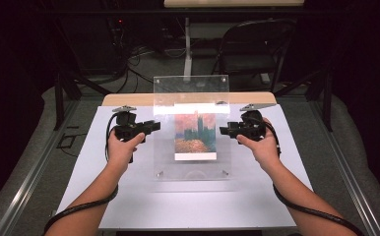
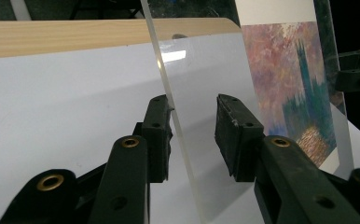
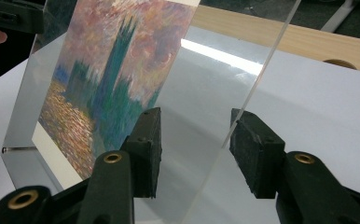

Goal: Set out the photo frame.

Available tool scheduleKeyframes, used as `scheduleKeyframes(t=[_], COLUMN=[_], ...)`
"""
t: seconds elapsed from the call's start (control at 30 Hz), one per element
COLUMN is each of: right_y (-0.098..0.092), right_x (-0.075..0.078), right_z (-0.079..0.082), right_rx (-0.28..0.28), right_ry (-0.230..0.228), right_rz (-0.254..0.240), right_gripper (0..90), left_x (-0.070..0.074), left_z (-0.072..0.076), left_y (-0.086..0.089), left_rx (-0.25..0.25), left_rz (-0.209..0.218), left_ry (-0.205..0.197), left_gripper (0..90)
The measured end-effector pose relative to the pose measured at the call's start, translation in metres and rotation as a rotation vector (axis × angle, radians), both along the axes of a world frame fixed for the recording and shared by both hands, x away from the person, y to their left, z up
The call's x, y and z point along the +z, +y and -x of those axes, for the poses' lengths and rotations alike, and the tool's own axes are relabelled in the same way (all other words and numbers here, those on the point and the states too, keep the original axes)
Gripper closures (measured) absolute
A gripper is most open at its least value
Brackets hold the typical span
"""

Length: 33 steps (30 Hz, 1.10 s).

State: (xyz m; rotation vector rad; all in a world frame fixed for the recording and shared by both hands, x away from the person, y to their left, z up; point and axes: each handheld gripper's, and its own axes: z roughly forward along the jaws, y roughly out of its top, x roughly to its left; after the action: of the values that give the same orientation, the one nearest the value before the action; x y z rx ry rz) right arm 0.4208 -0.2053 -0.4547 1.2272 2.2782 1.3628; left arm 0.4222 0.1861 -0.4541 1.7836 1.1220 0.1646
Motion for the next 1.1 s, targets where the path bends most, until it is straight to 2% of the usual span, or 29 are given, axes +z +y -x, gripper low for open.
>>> scheduleKeyframes(t=[0.17,0.43,0.83,1.0,1.1], right_y=[0.0,0.0,-0.005,-0.004,-0.004], right_x=[0.003,0.007,0.01,0.013,0.014], right_z=[0.006,0.017,0.037,0.048,0.053], right_rx=[-0.005,-0.012,-0.021,-0.017,-0.011], right_ry=[-0.008,-0.025,-0.046,-0.074,-0.088], right_rz=[0.004,0.0,-0.043,-0.022,-0.01], right_gripper=[54.9,57.7,63.9,64.8,65.3], left_x=[0.001,0.007,0.014,0.016,0.016], left_z=[0.006,0.018,0.04,0.051,0.056], left_y=[0.001,0.001,0.003,0.003,0.004], left_rx=[0.01,0.009,0.003,-0.005,-0.007], left_rz=[0.019,0.002,-0.001,-0.021,-0.016], left_ry=[-0.006,-0.023,-0.059,-0.088,-0.095], left_gripper=[67.5,69.2,73.1,73.9,74.7])
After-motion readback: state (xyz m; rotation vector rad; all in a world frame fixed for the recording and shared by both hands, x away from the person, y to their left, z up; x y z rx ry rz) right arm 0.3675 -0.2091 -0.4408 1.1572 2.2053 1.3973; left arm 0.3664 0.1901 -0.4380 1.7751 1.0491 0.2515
